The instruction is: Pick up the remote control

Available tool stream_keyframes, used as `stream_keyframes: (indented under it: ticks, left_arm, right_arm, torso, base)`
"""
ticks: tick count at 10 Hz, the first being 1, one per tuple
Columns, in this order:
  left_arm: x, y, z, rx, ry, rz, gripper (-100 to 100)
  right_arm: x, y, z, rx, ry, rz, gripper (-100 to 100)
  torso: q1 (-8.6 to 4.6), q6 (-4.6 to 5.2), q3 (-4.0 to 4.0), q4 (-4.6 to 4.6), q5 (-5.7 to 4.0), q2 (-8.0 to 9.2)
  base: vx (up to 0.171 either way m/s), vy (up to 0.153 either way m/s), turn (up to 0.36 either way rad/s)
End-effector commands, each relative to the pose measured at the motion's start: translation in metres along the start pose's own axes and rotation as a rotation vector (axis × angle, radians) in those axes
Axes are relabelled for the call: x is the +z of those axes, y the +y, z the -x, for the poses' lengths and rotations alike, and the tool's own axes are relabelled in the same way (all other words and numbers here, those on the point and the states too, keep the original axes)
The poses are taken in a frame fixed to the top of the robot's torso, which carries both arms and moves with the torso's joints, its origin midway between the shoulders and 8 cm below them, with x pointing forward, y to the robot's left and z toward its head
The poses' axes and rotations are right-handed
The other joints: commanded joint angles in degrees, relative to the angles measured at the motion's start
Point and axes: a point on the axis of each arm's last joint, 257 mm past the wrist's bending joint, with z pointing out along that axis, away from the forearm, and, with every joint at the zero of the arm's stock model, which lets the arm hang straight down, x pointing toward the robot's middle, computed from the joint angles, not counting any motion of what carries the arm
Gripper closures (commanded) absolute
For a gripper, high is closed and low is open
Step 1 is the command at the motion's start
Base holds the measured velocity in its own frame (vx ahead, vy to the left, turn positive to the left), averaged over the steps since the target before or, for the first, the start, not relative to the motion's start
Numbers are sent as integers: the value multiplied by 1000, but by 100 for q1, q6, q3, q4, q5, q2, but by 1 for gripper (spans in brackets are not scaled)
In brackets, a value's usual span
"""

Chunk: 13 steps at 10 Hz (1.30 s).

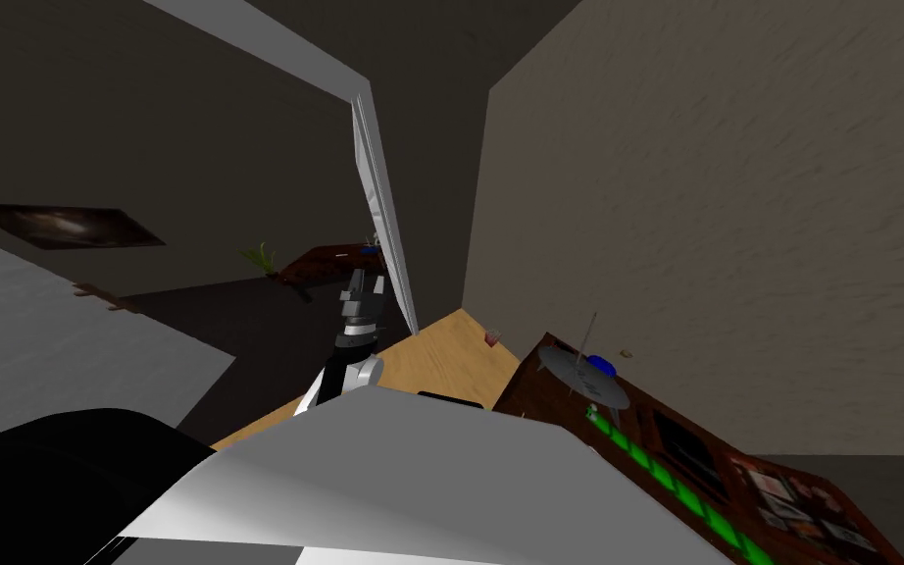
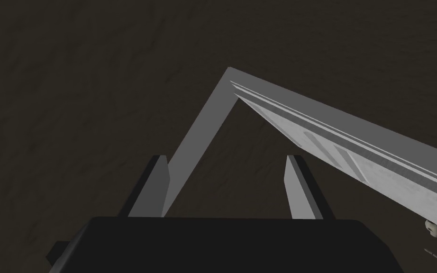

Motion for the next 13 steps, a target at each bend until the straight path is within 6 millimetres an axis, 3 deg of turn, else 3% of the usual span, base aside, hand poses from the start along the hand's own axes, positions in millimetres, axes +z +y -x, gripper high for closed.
stream_keyframes:
  ticks: [1,2,3,5,8,10,13]
  left_arm:
    - [0,0,0,0,0,0,0]
    - [0,0,0,0,0,0,0]
    - [0,0,0,0,0,0,0]
    - [0,0,0,0,0,0,0]
    - [0,0,0,0,0,0,0]
    - [0,0,0,0,0,0,0]
    - [0,0,0,0,0,0,0]
  right_arm:
    - [-5,-11,-19,-14,46,-16,-100]
    - [-5,-11,-19,-14,46,-16,-100]
    - [-11,-20,-36,-52,95,-23,-100]
    - [-15,-24,-46,-44,115,-34,-100]
    - [-33,-42,-86,-99,222,-52,-100]
    - [-38,-46,-97,-90,244,-63,-100]
    - [-57,-58,-131,-127,339,-72,-100]
  torso:
    - [0,0,0,0,0,0]
    - [-3,7,0,-1,-1,0]
    - [1,8,-1,-1,0,-2]
    - [-6,6,-1,0,-1,-1]
    - [-7,7,-1,-1,-2,-2]
    - [-14,7,1,0,-4,2]
    - [-8,9,0,0,-2,0]
  base:
    - [-12,-41,160]
    - [-4,-23,-27]
    - [-14,-27,257]
    - [-9,-40,91]
    - [-15,-51,212]
    - [-22,-47,99]
    - [-26,-50,217]
